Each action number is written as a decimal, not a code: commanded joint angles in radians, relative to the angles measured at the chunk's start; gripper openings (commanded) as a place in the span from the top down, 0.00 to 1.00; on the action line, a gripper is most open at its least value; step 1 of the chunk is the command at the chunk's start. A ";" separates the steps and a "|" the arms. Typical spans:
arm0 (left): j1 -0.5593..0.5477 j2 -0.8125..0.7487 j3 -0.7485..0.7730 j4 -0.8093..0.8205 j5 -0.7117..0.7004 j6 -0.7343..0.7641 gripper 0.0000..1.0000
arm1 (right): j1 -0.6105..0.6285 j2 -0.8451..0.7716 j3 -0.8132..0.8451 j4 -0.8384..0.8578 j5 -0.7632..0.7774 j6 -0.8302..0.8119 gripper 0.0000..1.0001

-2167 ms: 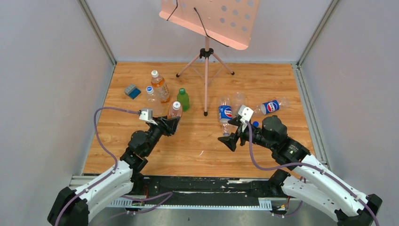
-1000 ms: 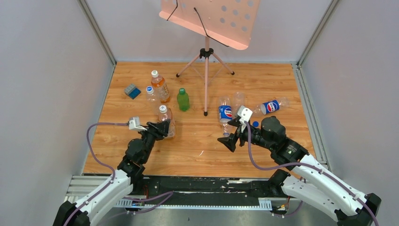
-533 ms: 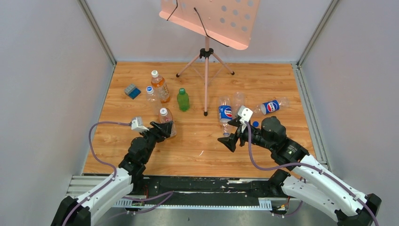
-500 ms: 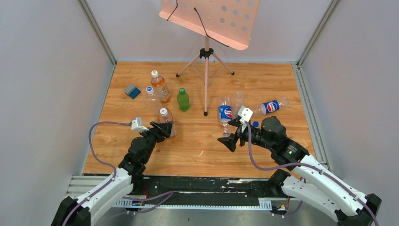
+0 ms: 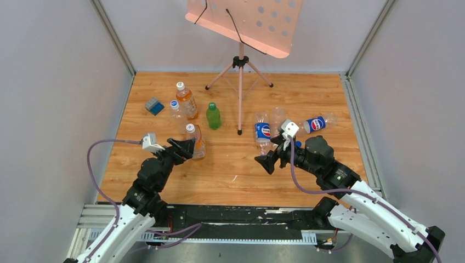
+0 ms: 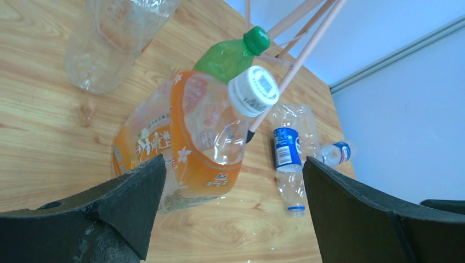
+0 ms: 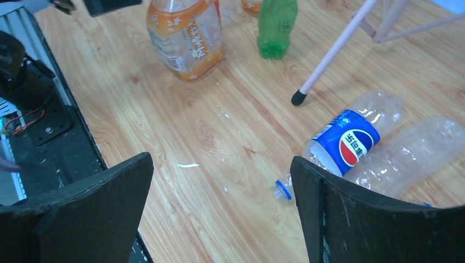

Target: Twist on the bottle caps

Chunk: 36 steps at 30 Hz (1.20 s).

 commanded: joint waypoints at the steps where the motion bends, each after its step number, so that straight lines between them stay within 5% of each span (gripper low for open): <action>1: 0.006 -0.036 0.119 -0.199 -0.006 0.032 0.00 | 0.003 0.006 0.040 -0.008 0.135 0.088 0.02; 6: 0.006 -0.022 0.264 -0.377 0.008 0.111 0.00 | 0.003 0.063 0.035 -0.017 0.319 0.248 0.03; 19: 0.006 0.301 0.803 -0.648 0.181 0.707 0.00 | 0.004 0.492 0.018 0.034 0.477 0.742 0.11; 33: 0.006 0.407 0.889 -0.638 0.438 0.853 0.00 | 0.008 0.732 -0.024 0.185 0.608 0.813 0.37; 36: 0.006 0.423 0.900 -0.633 0.487 0.883 0.00 | 0.011 0.742 -0.031 0.186 0.599 0.809 0.49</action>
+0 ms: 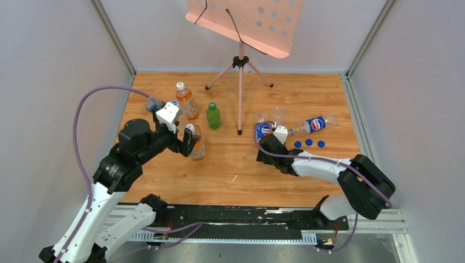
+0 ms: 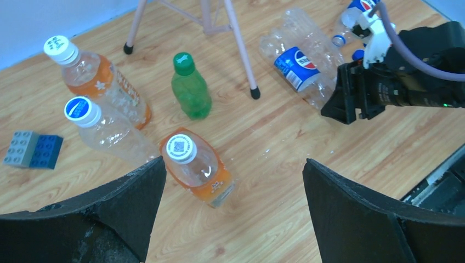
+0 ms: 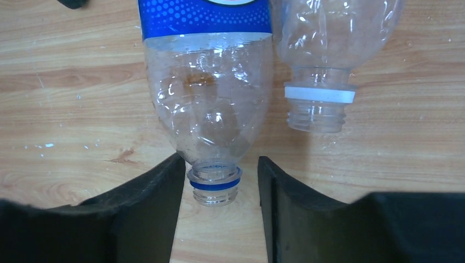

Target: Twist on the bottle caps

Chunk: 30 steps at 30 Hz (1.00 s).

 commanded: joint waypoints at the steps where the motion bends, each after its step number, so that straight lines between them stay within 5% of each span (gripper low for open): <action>1: 0.006 0.019 0.053 0.019 0.141 0.077 0.00 | 0.011 -0.001 -0.006 0.060 0.029 0.018 0.55; 5: 0.005 0.058 0.062 0.025 0.290 0.120 0.00 | 0.019 -0.080 -0.032 0.027 0.007 -0.027 0.80; 13: -0.034 0.115 0.031 0.088 0.451 0.239 0.00 | 0.026 -0.408 -0.008 -0.230 -0.207 -0.212 0.91; 21: -0.236 0.232 0.044 0.144 0.365 0.390 0.00 | 0.024 -0.671 0.150 -0.468 -0.581 -0.449 0.95; 28: -0.306 0.338 0.162 0.075 0.367 0.484 0.00 | 0.024 -0.543 0.435 -0.733 -0.700 -0.630 0.92; 30: -0.311 0.335 0.185 0.062 0.377 0.499 0.00 | 0.024 -0.486 0.509 -0.841 -0.696 -0.702 0.98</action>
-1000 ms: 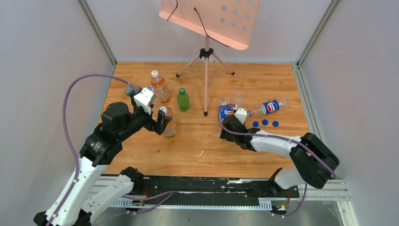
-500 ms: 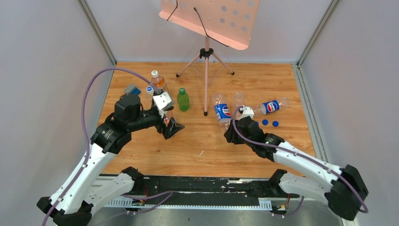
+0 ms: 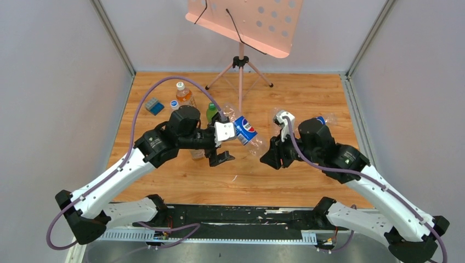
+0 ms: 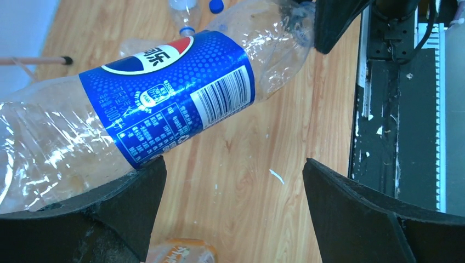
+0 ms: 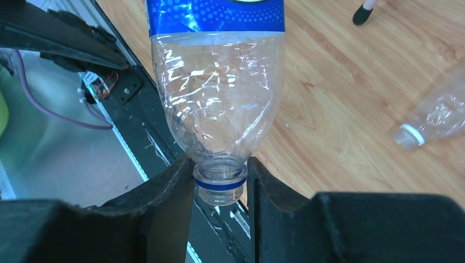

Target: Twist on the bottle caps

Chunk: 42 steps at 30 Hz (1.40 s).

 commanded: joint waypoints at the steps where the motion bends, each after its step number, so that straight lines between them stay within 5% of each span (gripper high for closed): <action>1: -0.016 -0.023 0.095 -0.005 0.025 0.090 0.00 | 0.004 0.103 0.164 -0.287 -0.079 -0.216 1.00; 16: -0.050 -0.152 0.087 -0.053 0.023 0.051 0.00 | 0.004 0.184 0.316 -0.484 -0.058 -0.355 1.00; 22: -0.072 -0.046 0.052 0.066 0.109 0.003 0.00 | 0.004 0.225 0.332 -0.494 -0.113 -0.396 1.00; 31: -0.130 0.124 -0.021 0.242 0.154 -0.022 0.00 | 0.004 0.219 0.322 -0.424 -0.125 -0.429 1.00; 42: -0.139 0.144 -0.139 0.380 0.149 -0.085 0.03 | 0.004 0.136 0.258 -0.266 -0.124 -0.496 1.00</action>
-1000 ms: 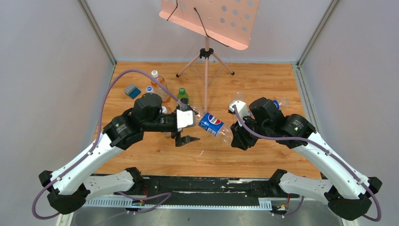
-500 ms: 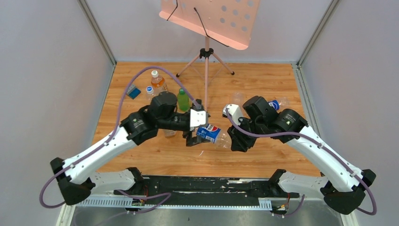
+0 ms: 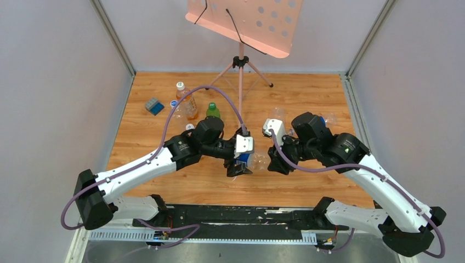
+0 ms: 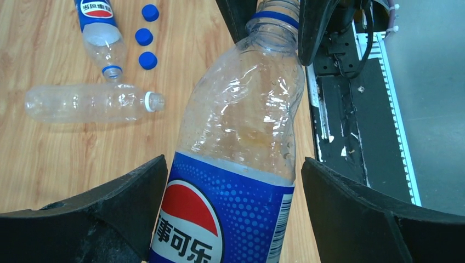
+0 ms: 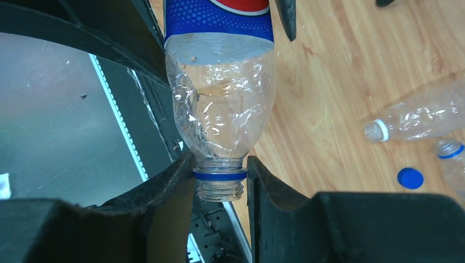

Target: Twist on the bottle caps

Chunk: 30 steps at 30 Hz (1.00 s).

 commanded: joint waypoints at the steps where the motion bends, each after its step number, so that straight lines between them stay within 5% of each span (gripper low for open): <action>1: -0.006 -0.004 -0.026 0.107 0.026 -0.056 0.04 | 0.004 -0.042 -0.023 0.133 -0.016 -0.058 1.00; 5: -0.005 -0.011 -0.066 0.170 0.029 -0.105 0.12 | 0.004 -0.064 -0.055 0.186 -0.027 -0.079 1.00; 15: -0.006 -0.024 -0.128 0.231 0.046 -0.177 0.57 | 0.004 -0.084 -0.100 0.259 -0.033 -0.109 0.96; 17: -0.005 -0.030 -0.143 0.249 0.033 -0.198 0.67 | 0.004 -0.085 -0.107 0.274 -0.027 -0.100 0.88; 20: -0.006 -0.044 -0.186 0.321 0.005 -0.244 0.74 | 0.003 -0.086 -0.114 0.296 0.011 -0.067 0.54; 24: -0.006 -0.073 -0.253 0.446 -0.076 -0.326 0.81 | 0.000 -0.105 -0.131 0.339 0.143 0.043 0.27; 30: -0.006 -0.110 -0.352 0.602 -0.262 -0.477 0.82 | -0.045 -0.145 -0.183 0.406 0.386 0.251 0.12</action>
